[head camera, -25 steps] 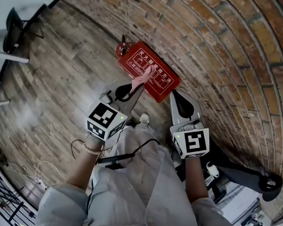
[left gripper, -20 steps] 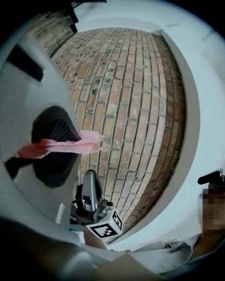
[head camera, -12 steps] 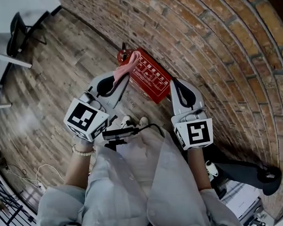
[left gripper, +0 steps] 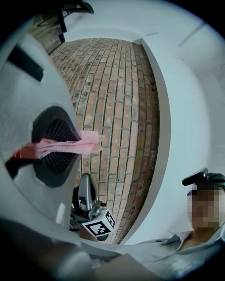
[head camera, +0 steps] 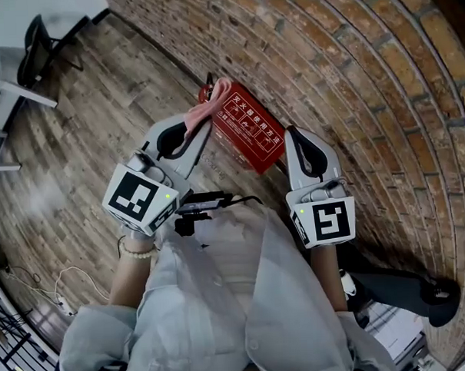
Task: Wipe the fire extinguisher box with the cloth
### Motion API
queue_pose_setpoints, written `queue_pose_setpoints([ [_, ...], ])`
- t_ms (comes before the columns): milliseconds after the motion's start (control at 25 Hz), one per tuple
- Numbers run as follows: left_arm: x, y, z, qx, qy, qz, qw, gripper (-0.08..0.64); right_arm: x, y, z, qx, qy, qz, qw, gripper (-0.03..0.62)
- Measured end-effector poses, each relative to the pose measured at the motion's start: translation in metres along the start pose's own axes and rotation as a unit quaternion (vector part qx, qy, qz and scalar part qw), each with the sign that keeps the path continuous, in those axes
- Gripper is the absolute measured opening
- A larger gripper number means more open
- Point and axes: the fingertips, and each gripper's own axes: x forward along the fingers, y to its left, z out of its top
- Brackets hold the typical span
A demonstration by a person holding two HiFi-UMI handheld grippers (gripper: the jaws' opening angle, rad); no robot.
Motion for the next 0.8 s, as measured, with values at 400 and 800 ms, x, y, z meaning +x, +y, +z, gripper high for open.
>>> queue_pose_setpoints([
  [400,0.003,-0.002,0.005,0.007,-0.004,0.003,1.0,0.01,0.007,0.003,0.005,-0.009,-0.004,0.013,1.0,0.008],
  [800,0.01,-0.007,0.002,0.016,0.007,-0.008,0.9998,0.01,0.013,0.01,0.002,-0.012,0.008,0.021,1.0,0.006],
])
